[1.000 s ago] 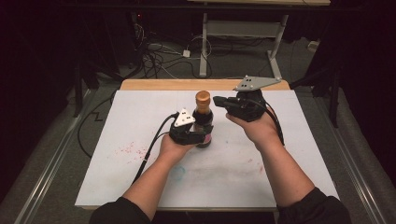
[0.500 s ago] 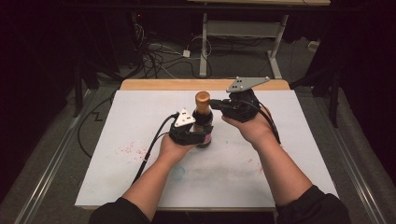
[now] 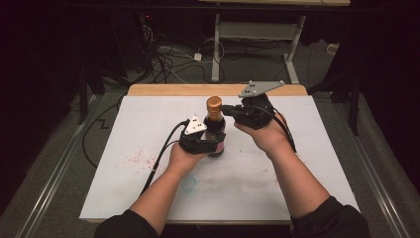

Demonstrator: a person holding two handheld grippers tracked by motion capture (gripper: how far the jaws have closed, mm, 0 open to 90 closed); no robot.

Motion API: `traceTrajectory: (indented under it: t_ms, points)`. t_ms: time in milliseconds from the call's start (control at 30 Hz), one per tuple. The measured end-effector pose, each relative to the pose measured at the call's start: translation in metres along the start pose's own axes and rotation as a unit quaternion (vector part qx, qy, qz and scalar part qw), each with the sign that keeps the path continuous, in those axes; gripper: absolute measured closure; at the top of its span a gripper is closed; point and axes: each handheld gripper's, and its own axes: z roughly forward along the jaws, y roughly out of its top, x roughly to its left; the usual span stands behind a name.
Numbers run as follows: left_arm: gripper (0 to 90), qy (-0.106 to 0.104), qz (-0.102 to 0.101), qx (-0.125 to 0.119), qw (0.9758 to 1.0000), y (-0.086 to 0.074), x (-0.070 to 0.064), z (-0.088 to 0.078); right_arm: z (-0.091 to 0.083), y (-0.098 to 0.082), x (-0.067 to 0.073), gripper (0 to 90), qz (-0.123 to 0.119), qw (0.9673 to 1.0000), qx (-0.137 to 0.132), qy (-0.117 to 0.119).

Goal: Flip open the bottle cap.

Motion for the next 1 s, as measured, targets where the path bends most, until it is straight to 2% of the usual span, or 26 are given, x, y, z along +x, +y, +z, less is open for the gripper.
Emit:
traceTrajectory:
  t_ms: [100,133,200,233,267,600,700,733,767,833,967,1000]
  points:
    - [28.9,0.001,0.001,-0.001,1.0000,-0.0006,-0.0005,-0.0003,-0.0014,0.0004,0.0003,90.0,0.004,1.0000,-0.008,0.000]
    - [28.9,0.009,0.014,0.009,0.9998,-0.0004,0.0015,-0.0019,-0.0021,0.0007,0.0006,90.0,0.004,0.9999,-0.009,-0.001]
    - [28.9,0.008,0.013,0.009,0.9998,-0.0004,0.0013,-0.0019,-0.0031,0.0021,0.0013,90.0,0.004,0.9999,-0.010,-0.003]
    - [28.9,0.001,0.003,0.001,1.0000,-0.0003,-0.0004,-0.0005,-0.0029,0.0027,0.0014,90.0,0.005,0.9999,-0.009,-0.003]
    - [28.9,0.002,0.001,0.000,1.0000,-0.0003,-0.0006,-0.0003,-0.0026,0.0031,0.0011,90.0,0.004,1.0000,-0.008,-0.002]
    - [28.9,0.003,-0.006,-0.002,1.0000,-0.0001,-0.0002,0.0000,-0.0029,0.0060,0.0005,90.0,0.011,0.9996,-0.023,-0.008]
    - [28.9,0.002,-0.005,-0.003,1.0000,-0.0001,0.0004,-0.0004,-0.0015,0.0057,0.0005,90.0,0.013,0.9996,-0.023,-0.006]
    - [28.9,0.010,0.006,0.006,0.9999,-0.0002,0.0021,-0.0018,-0.0016,0.0057,0.0002,90.0,0.014,0.9996,-0.026,-0.006]
    - [28.9,0.010,0.007,0.007,0.9999,-0.0002,0.0020,-0.0017,-0.0019,0.0061,-0.0001,90.0,0.014,0.9995,-0.027,-0.008]
    - [29.0,0.002,-0.001,-0.001,1.0000,-0.0005,0.0002,-0.0005,-0.0022,0.0066,-0.0003,90.0,0.014,0.9995,-0.027,-0.009]
    - [29.0,0.003,0.000,0.000,1.0000,-0.0005,0.0002,-0.0006,-0.0029,0.0090,-0.0001,90.0,0.012,0.9993,-0.031,-0.013]
    - [29.0,0.011,0.007,0.007,0.9999,-0.0003,0.0018,-0.0018,-0.0029,0.0094,0.0005,90.0,0.012,0.9993,-0.034,-0.013]
